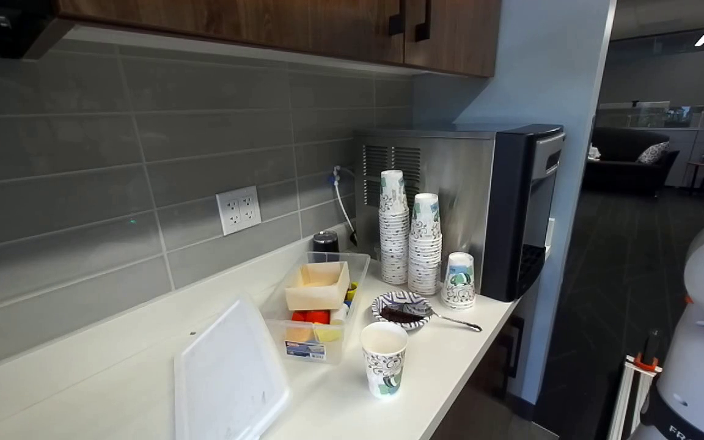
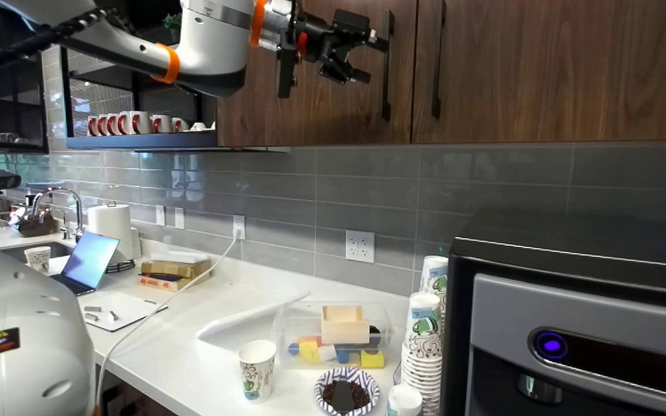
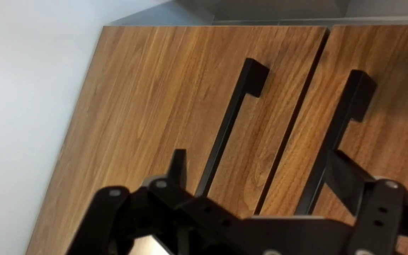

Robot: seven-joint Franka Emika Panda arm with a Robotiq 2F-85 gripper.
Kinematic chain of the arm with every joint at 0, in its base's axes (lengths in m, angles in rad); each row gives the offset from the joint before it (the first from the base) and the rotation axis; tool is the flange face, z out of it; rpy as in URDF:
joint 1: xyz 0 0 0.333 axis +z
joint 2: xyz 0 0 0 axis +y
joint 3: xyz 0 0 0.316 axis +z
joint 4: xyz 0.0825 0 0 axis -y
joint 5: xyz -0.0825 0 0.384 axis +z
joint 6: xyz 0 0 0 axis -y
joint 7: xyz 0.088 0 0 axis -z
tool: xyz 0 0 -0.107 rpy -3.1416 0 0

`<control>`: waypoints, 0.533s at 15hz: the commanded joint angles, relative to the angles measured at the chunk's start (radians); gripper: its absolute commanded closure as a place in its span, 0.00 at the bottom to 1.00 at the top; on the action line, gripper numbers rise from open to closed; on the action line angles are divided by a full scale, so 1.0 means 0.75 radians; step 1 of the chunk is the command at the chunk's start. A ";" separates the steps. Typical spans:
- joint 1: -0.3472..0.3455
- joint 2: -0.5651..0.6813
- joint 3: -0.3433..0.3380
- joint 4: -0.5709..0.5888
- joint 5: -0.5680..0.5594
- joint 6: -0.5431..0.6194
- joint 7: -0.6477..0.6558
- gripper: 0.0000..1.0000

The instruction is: Partially open the cupboard's left door, then close it

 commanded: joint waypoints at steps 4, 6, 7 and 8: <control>0.038 0.176 -0.040 0.172 -0.015 0.055 0.014 0.00; 0.044 0.220 -0.052 0.207 -0.006 0.065 0.006 0.00; 0.047 0.242 -0.056 0.225 -0.004 0.067 0.004 0.00; 0.050 0.262 -0.060 0.239 -0.004 0.070 0.003 0.00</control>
